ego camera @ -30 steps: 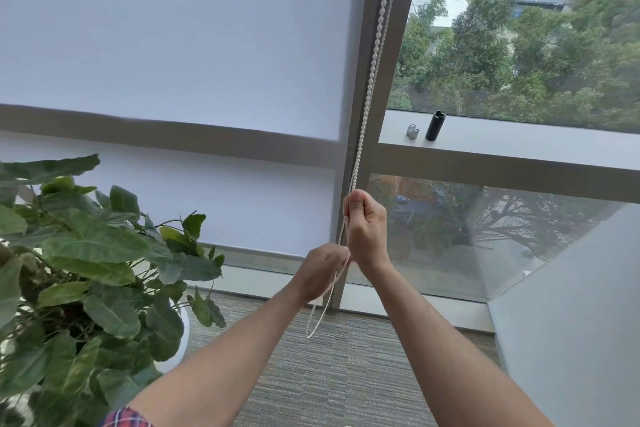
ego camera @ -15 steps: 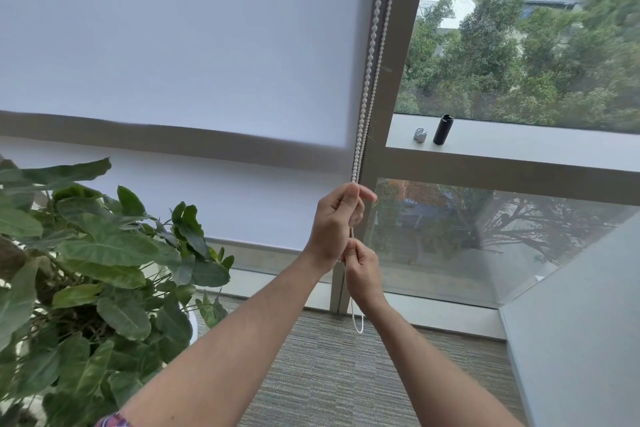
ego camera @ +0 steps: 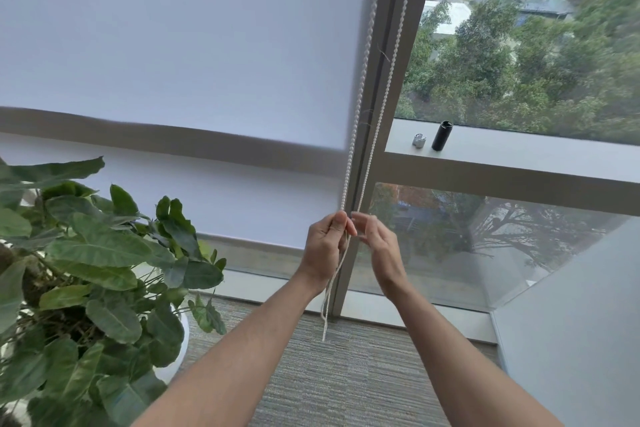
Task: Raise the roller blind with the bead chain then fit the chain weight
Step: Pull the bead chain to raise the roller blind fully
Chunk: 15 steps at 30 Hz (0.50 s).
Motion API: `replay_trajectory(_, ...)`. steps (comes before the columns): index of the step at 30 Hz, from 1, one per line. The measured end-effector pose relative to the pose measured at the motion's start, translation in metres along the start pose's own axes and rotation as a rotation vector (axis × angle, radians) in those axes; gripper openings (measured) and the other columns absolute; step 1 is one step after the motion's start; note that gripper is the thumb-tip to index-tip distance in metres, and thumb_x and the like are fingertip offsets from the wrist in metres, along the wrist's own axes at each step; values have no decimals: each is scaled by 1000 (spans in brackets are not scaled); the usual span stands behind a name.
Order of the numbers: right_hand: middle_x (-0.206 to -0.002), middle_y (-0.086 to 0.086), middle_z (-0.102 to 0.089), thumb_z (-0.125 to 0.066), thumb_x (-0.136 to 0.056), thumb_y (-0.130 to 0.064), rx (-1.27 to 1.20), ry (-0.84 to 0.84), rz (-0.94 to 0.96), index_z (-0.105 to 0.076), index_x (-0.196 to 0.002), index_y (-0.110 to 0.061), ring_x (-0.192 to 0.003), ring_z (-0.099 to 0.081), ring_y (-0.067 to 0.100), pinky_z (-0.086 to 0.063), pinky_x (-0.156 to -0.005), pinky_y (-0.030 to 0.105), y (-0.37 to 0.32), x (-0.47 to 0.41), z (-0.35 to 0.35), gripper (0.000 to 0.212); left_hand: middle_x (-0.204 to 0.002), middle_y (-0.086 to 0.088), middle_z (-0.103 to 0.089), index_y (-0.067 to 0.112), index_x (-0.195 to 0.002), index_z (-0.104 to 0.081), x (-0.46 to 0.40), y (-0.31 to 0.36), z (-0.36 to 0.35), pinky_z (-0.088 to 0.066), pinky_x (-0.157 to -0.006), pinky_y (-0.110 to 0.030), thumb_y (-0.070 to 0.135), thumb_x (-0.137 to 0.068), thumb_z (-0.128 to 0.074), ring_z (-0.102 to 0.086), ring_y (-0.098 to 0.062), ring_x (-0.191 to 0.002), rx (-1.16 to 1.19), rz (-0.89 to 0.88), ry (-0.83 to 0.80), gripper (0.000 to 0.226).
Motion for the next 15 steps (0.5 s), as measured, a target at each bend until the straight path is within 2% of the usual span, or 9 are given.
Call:
replay_trajectory(3,-103,13,-72,-39,-99,-40,-129,10,121,-68,-111,-13,-95,-70,18,-53,-80,26,-46,-6,-12,42,-48,12,-39,24,-64,-63,-1,-6,-1,-29,-48,-21,32,-99,-45,-31,-6,-46,-54,32,21,39)
replay_trajectory(5,-92,15,-71,-38,-101,-35,-229,3,218,-68,-109,-13,-86,-69,23,-53,-77,28,-78,-10,-18,38,-48,11,-39,25,-64,-62,2,-14,-2,-27,-49,-24,32,-99,-45,-32,-7,-47,-72,59,5,40)
replay_trajectory(7,-78,9,-67,-37,-104,-30,-302,-19,306,-70,-106,-15,-70,-64,22,-52,-68,30,-106,-12,-24,36,-46,10,-38,25,-64,-61,7,-24,-1,-24,-50,-31,31,-99,-43,-30,-11,-46,-92,94,-16,40)
replay_trajectory(9,-62,-1,-54,-38,-104,-29,-317,-44,340,-71,-95,-19,-52,-48,14,-40,-51,26,-120,-15,-30,36,-45,9,-37,25,-63,-61,13,-34,1,-20,-49,-35,32,-98,-43,-28,-13,-45,-106,125,-22,40)
replay_trajectory(10,-57,-6,-47,-38,-103,-28,-305,-46,337,-70,-86,-22,-48,-40,10,-32,-47,23,-120,-15,-33,37,-44,9,-36,25,-63,-61,16,-37,2,-20,-48,-34,33,-98,-43,-27,-12,-44,-111,138,-22,40)
replay_trajectory(12,-50,-10,-38,-40,-101,-29,-258,-3,313,-64,-69,-27,-45,-31,9,-26,-44,22,-112,-15,-35,40,-43,9,-35,26,-62,-61,21,-44,3,-20,-47,-30,32,-97,-43,-27,-9,-43,-134,164,-27,40)
replay_trajectory(15,-47,-10,-36,-43,-100,-32,-185,64,266,-56,-61,-27,-42,-28,9,-23,-41,23,-92,-12,-31,41,-45,6,-33,18,-67,-60,30,-57,5,-18,-50,-35,28,-103,-42,-26,-11,-45,-169,201,-51,41)
Point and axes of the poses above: each hand's wrist, its own x-axis away from the middle knuckle, its own z-axis out of the back of the hand, y = z × x, the point moved 7 cm from there along -x, towards the middle knuckle
